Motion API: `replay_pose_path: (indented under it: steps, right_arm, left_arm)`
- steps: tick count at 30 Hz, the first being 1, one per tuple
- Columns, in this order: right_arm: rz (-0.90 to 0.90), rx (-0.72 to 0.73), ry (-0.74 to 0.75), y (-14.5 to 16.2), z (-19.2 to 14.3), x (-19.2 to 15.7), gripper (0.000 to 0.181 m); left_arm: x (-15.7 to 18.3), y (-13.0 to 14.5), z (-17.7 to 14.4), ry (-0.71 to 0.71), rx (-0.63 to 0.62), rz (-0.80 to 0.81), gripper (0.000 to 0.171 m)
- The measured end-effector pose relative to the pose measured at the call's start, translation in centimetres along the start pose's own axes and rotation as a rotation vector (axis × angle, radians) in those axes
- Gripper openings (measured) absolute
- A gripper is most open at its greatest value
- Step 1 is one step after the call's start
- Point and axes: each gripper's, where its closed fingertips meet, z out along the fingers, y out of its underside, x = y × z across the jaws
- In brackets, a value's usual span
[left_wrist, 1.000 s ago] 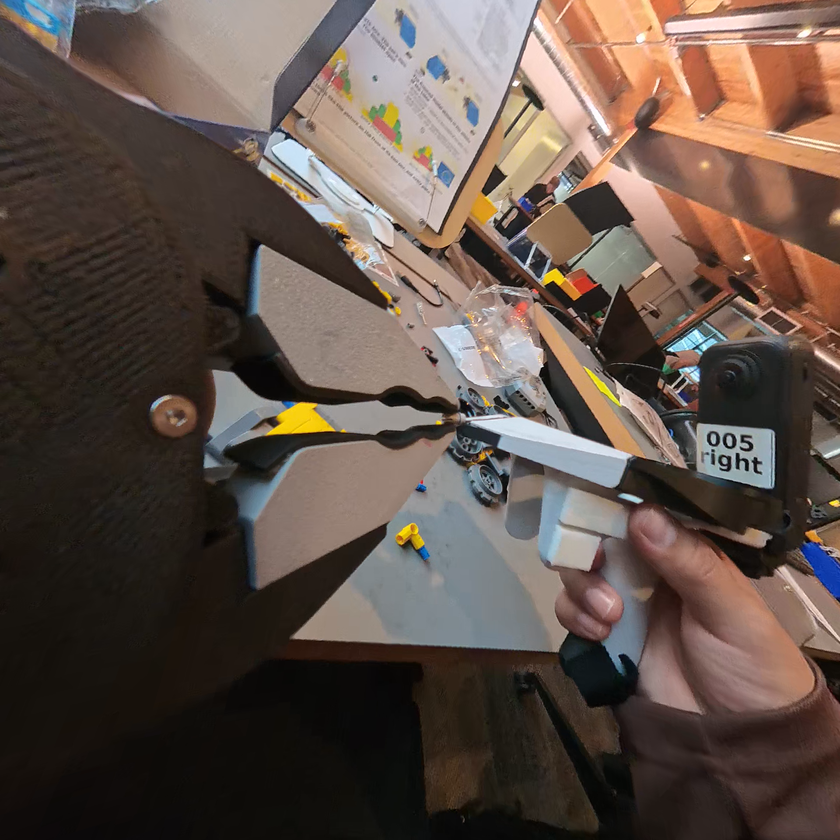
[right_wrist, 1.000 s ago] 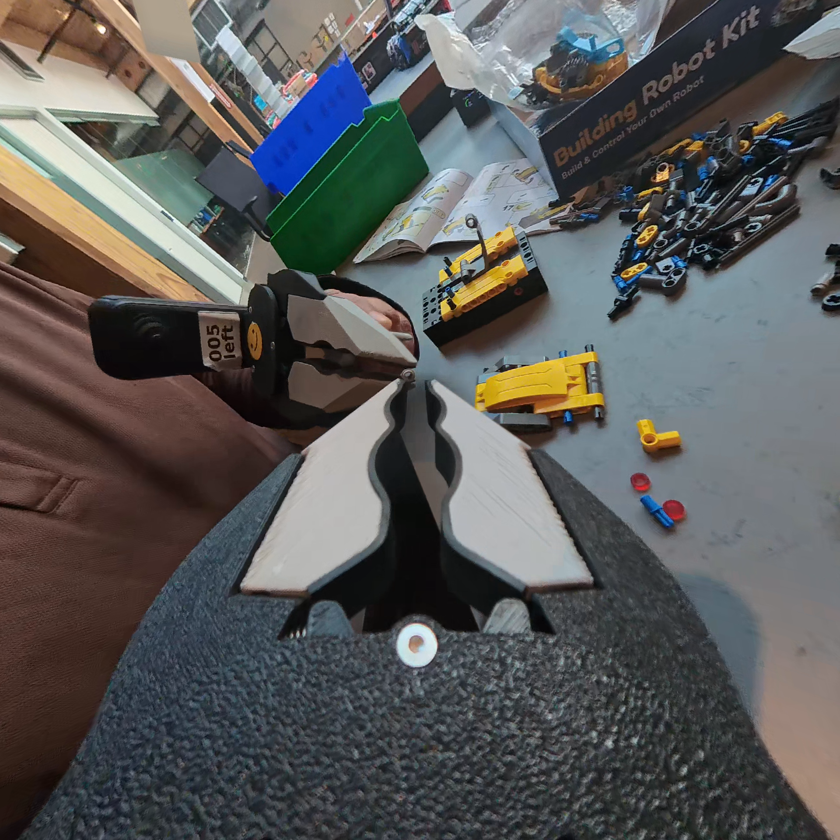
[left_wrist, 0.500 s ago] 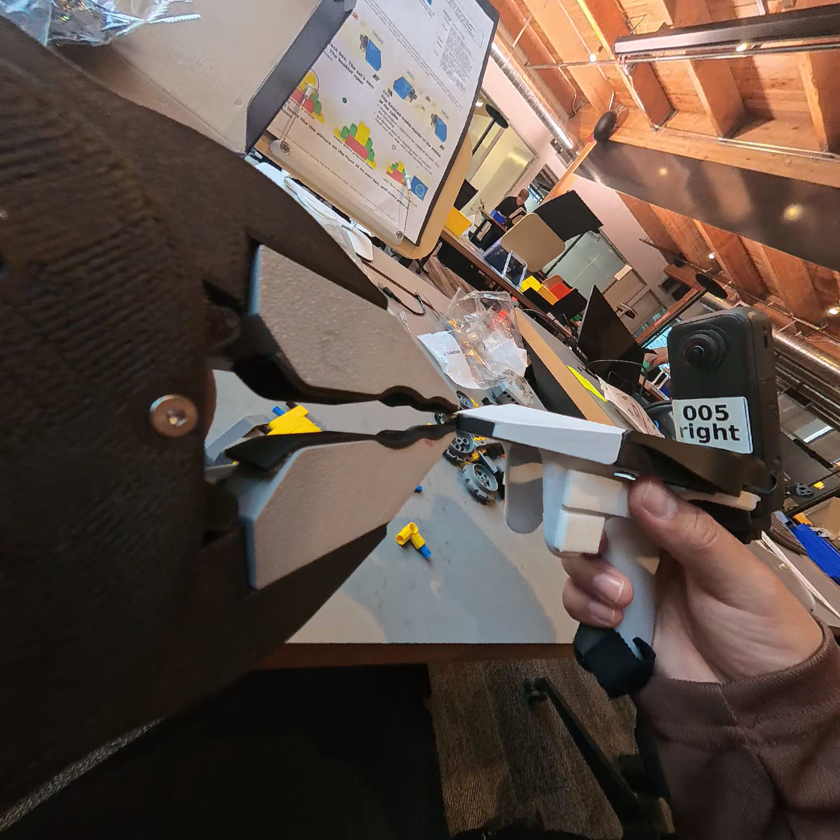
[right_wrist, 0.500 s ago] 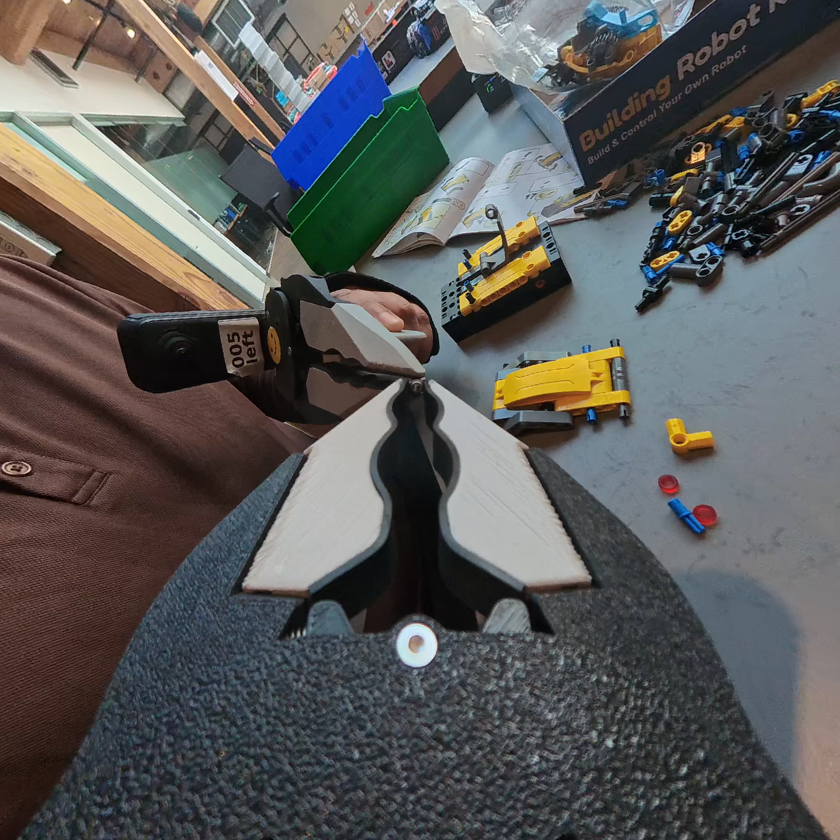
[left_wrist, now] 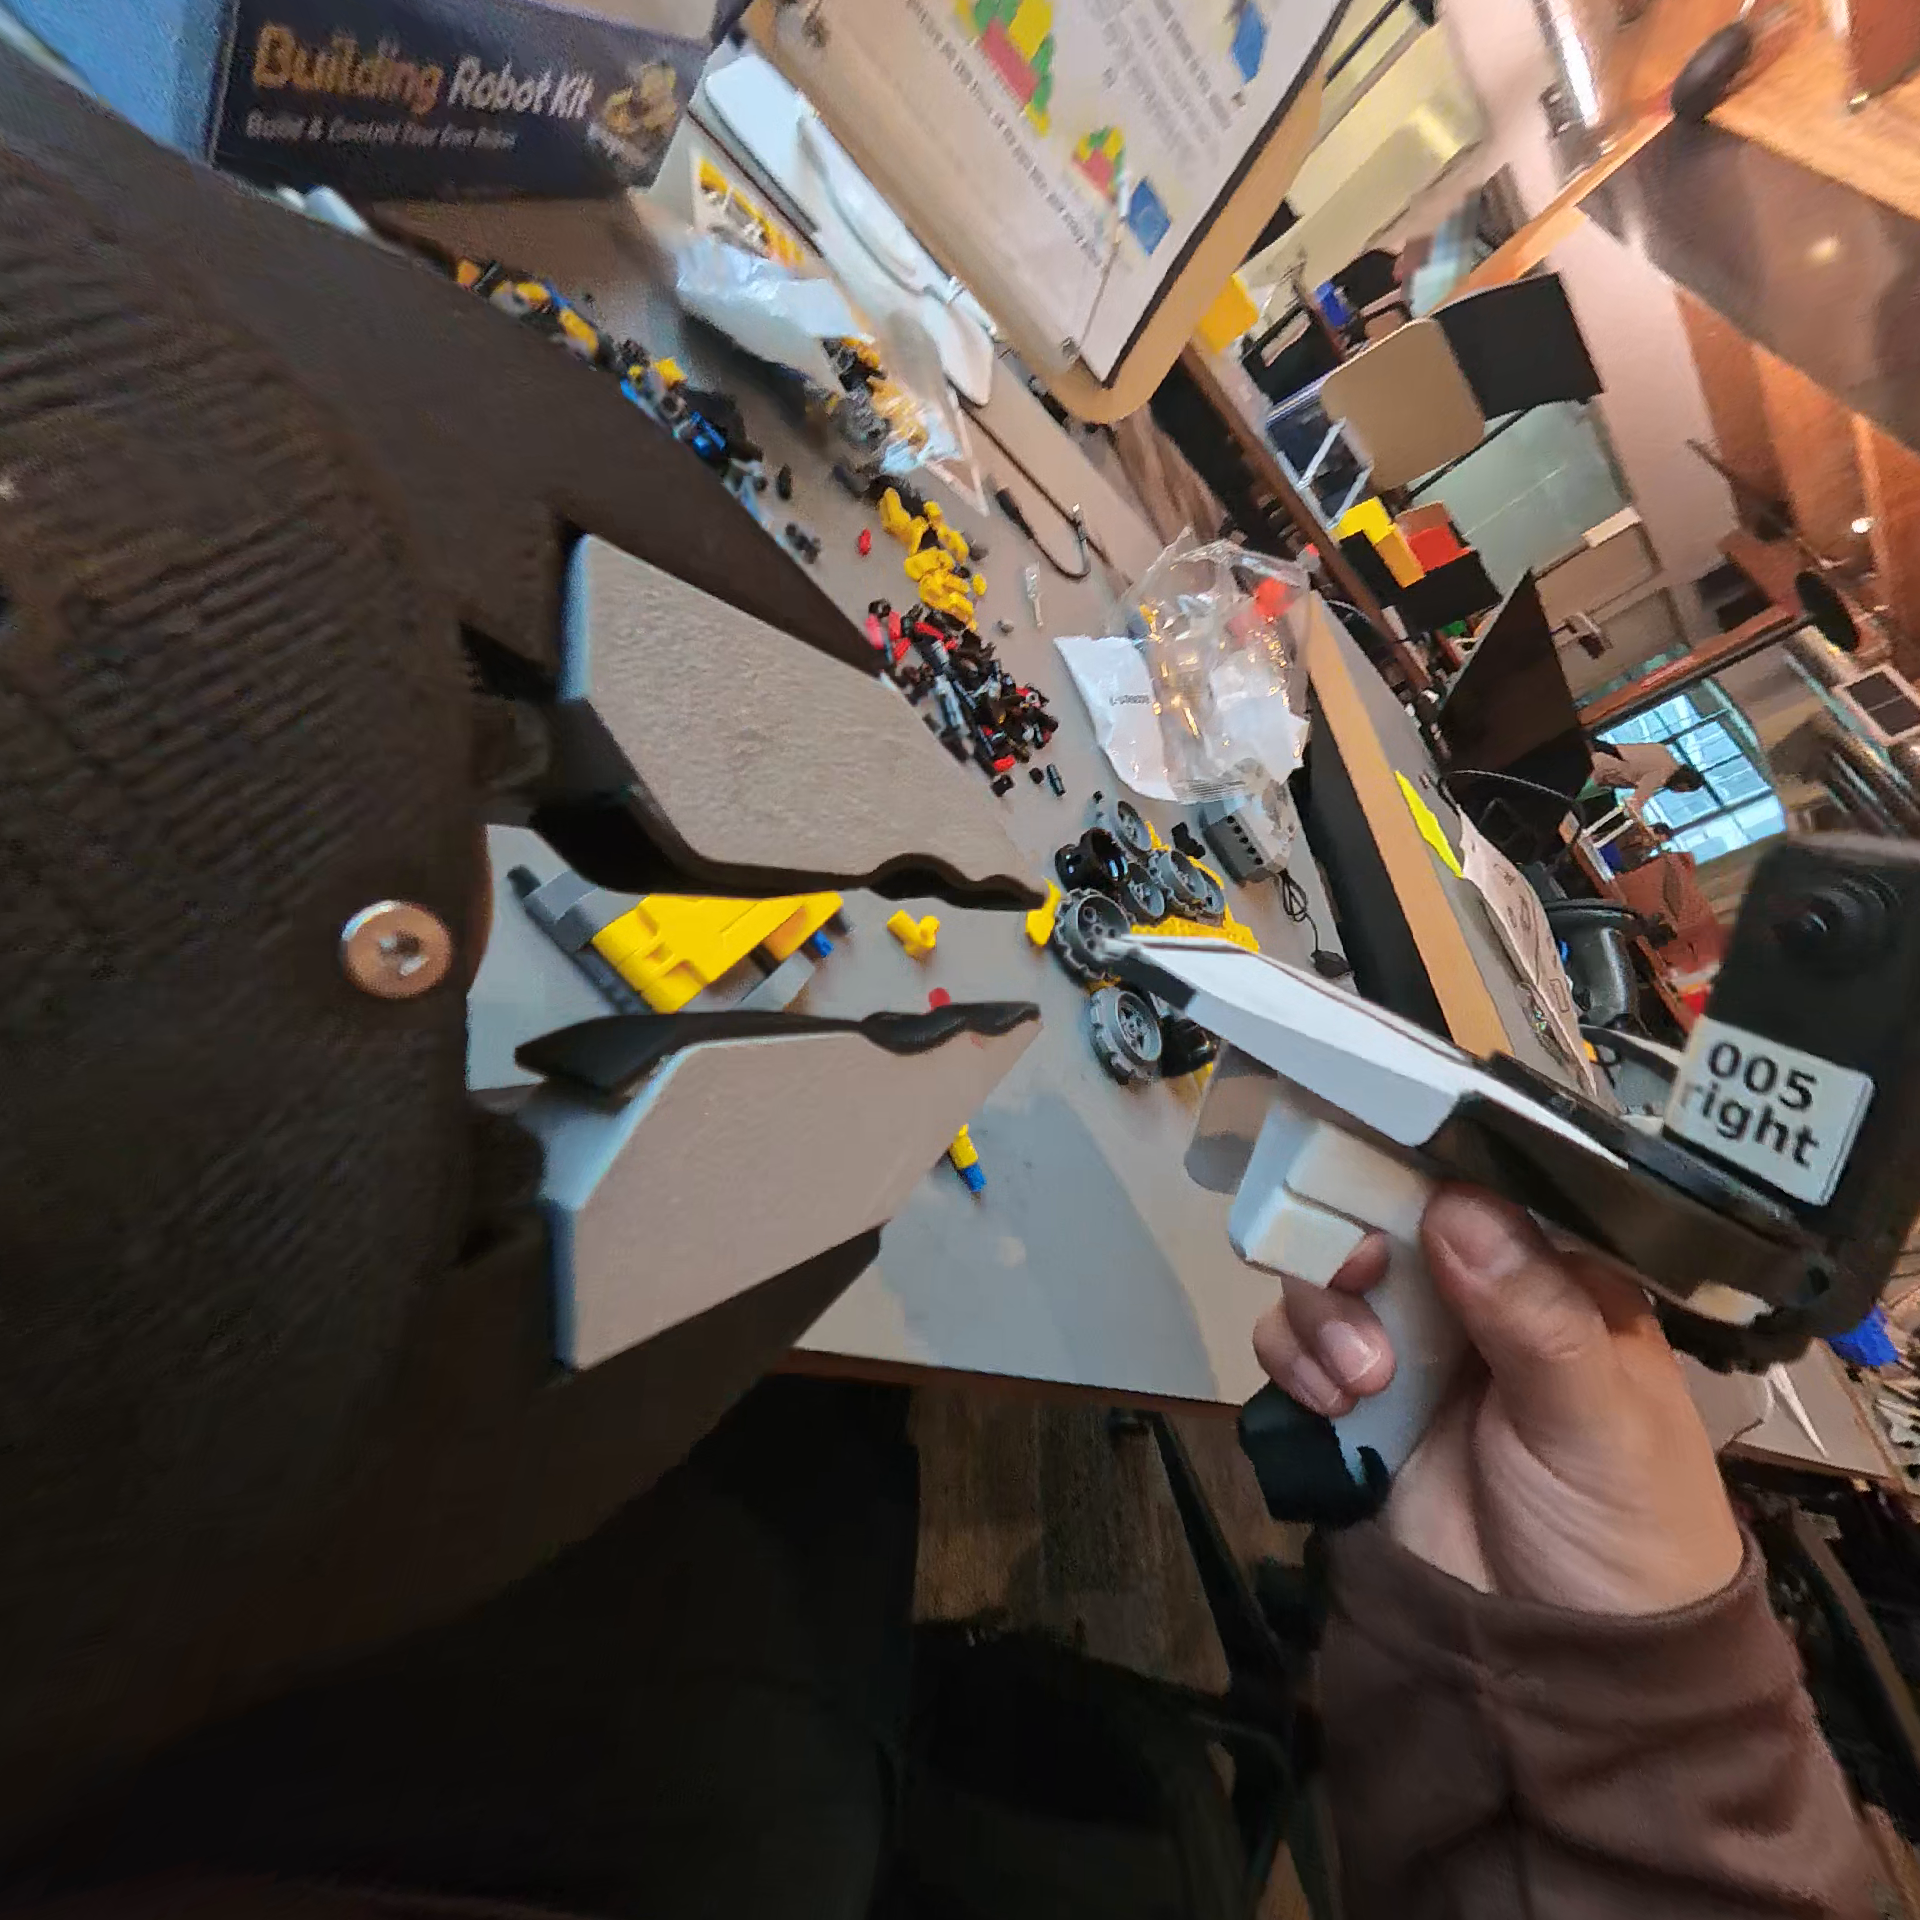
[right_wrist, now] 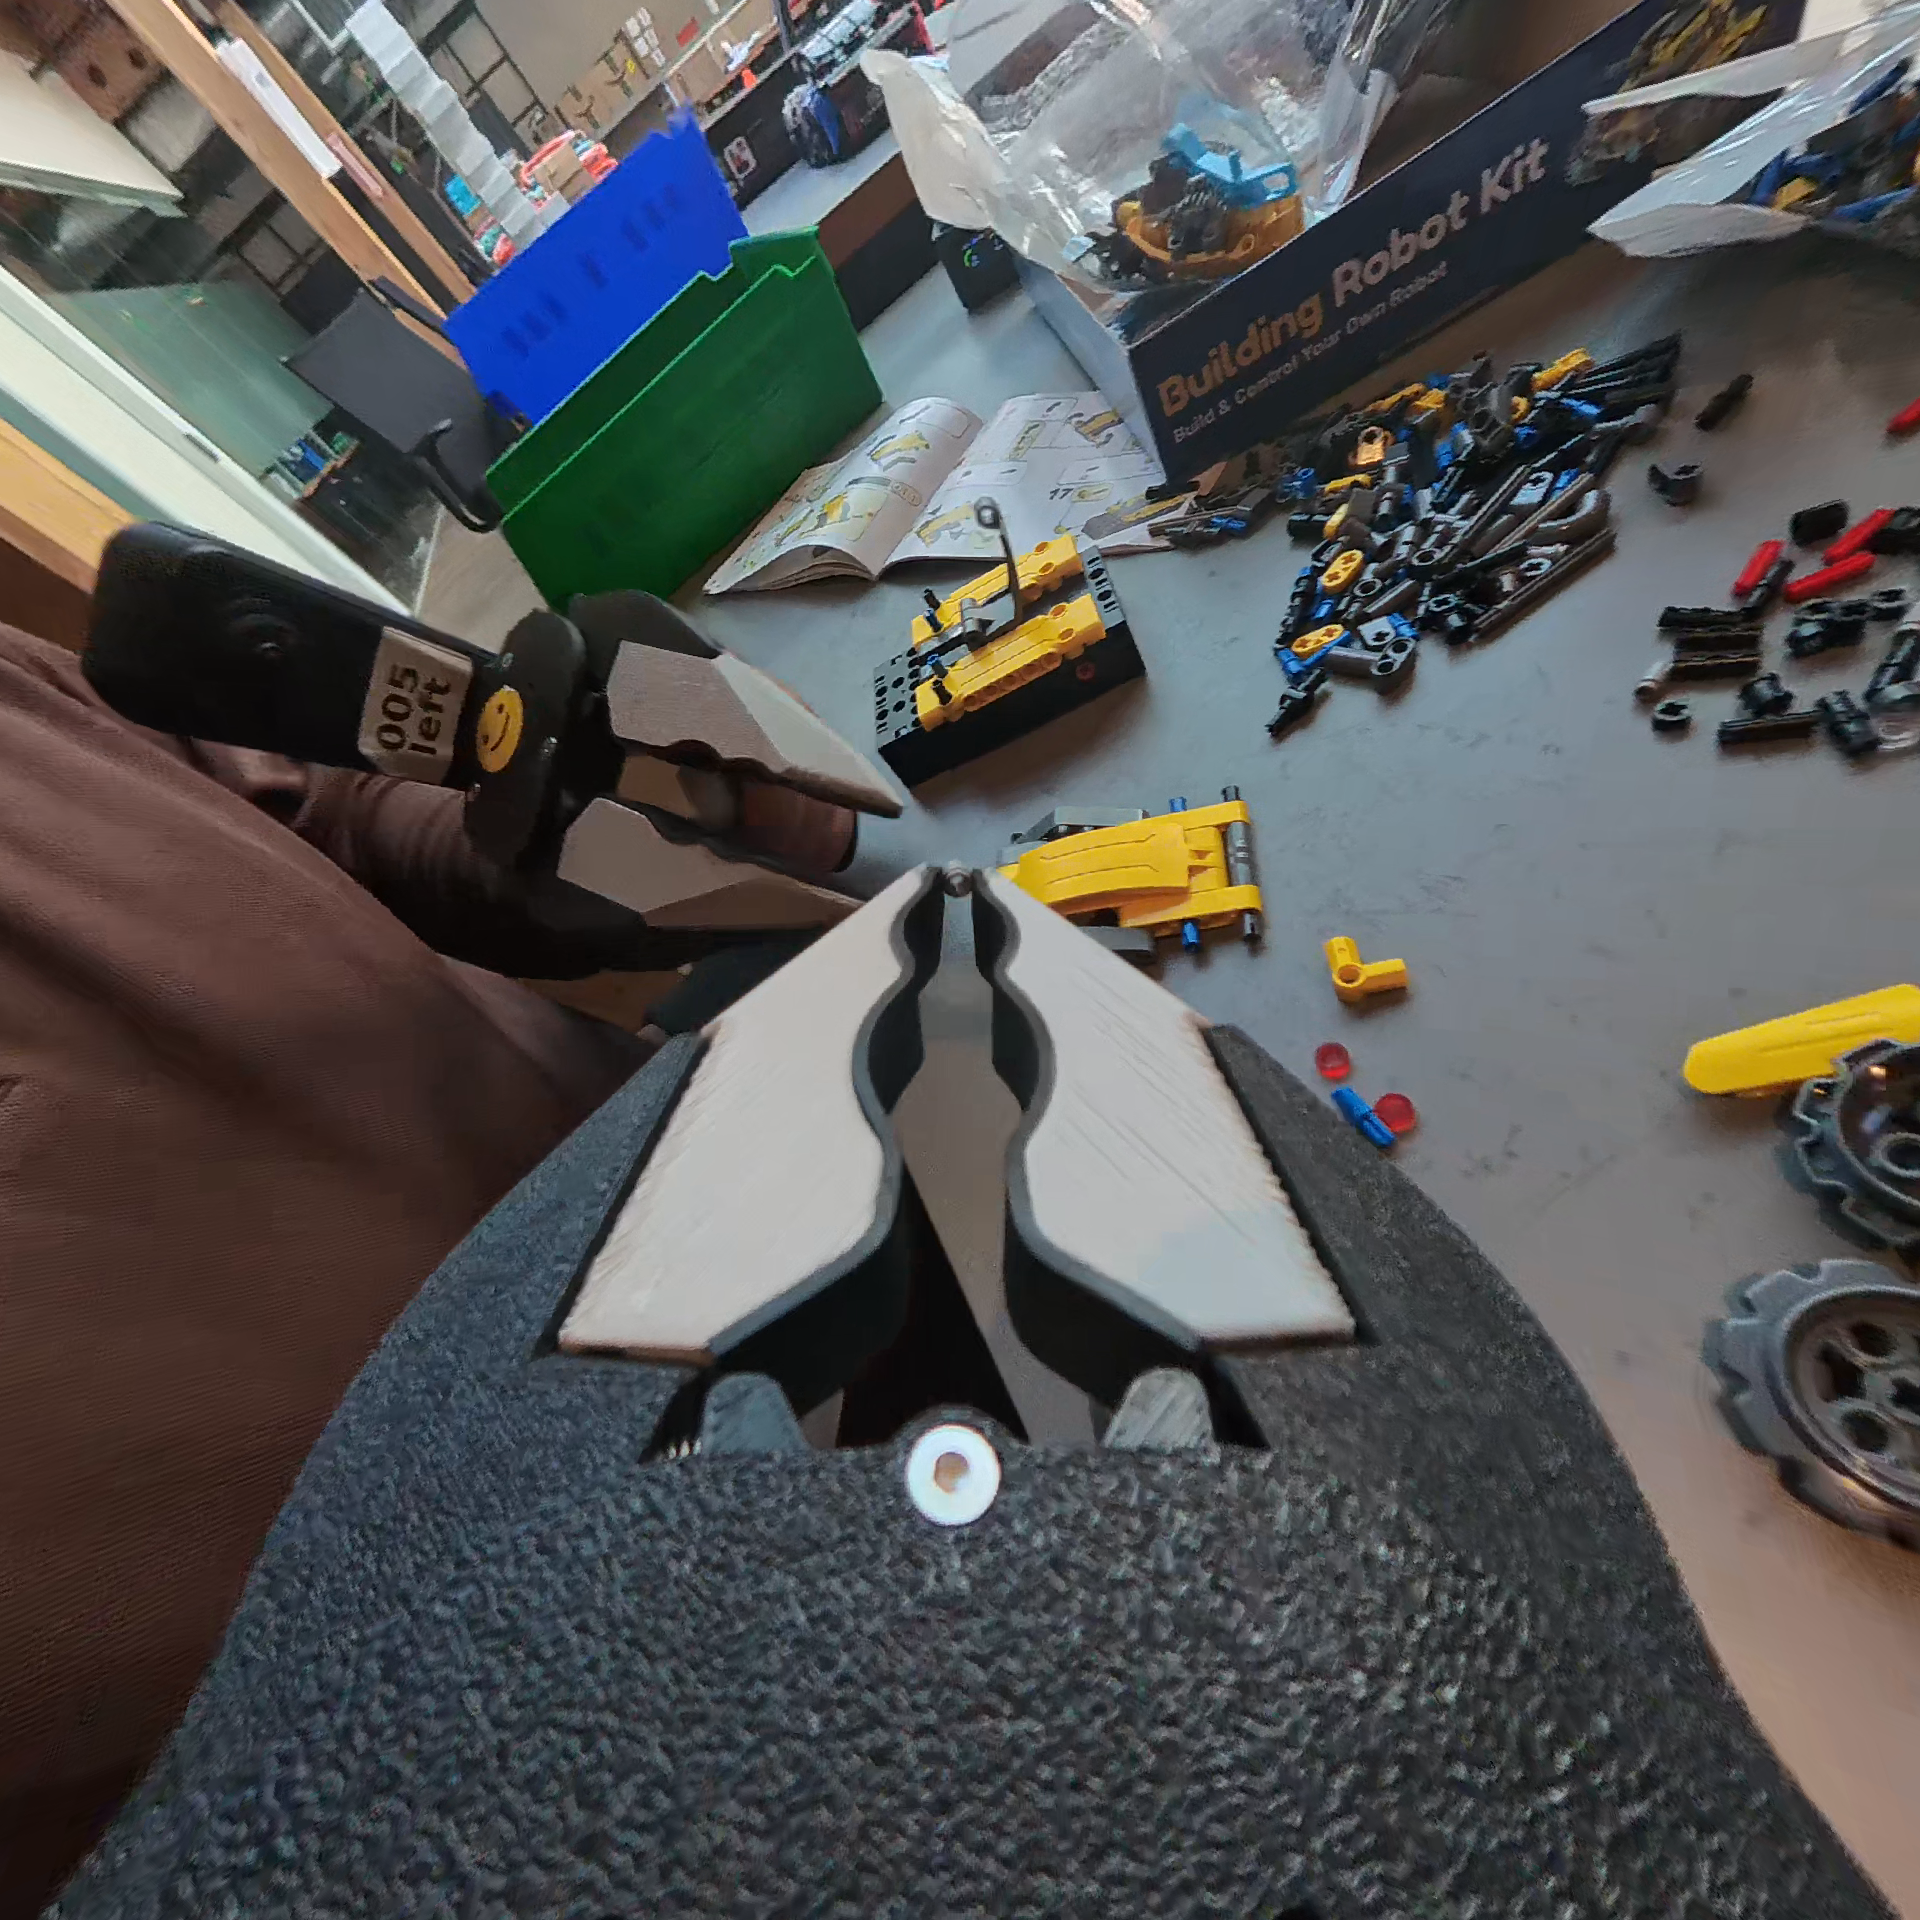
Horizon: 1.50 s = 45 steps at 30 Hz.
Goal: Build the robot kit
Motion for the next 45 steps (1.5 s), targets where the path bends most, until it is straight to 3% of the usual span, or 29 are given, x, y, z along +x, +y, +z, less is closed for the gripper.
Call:
replay_pose_path:
  steps: [9,17,28,34,37,41,45]
  right_arm:
    - [-0.024,0.02,0.192,1.3,-1.1,4.7,0.004]
    - [-0.088,-0.028,0.272,1.0,-0.2,5.5,0.004]
    - [-0.135,-0.108,0.382,1.1,-2.3,5.6,0.004]
    - [-0.146,-0.144,0.357,3.4,-3.0,5.3,0.004]
    - [-0.155,-0.153,0.334,4.3,-3.2,5.3,0.004]
    - [-0.178,-0.148,0.323,5.3,-3.5,5.6,0.004]
    - [-0.153,-0.137,0.306,5.9,-3.9,6.1,0.004]
  left_arm:
    - [-0.3,0.0,-1.4,-0.03,0.027,-0.028,0.01]
    - [-2.2,-0.8,-2.3,-0.101,0.132,-0.085,0.005]
    - [-3.3,-1.1,-3.2,-0.052,0.2,-0.253,0.015]
    - [-2.0,0.6,-2.3,0.035,0.027,-0.266,0.026]
    - [0.6,0.5,-1.3,0.117,-0.081,-0.298,0.027]
    - [4.8,-0.1,0.4,0.218,-0.137,-0.334,0.024]
    - [6.0,1.1,1.8,0.213,-0.219,-0.291,0.023]
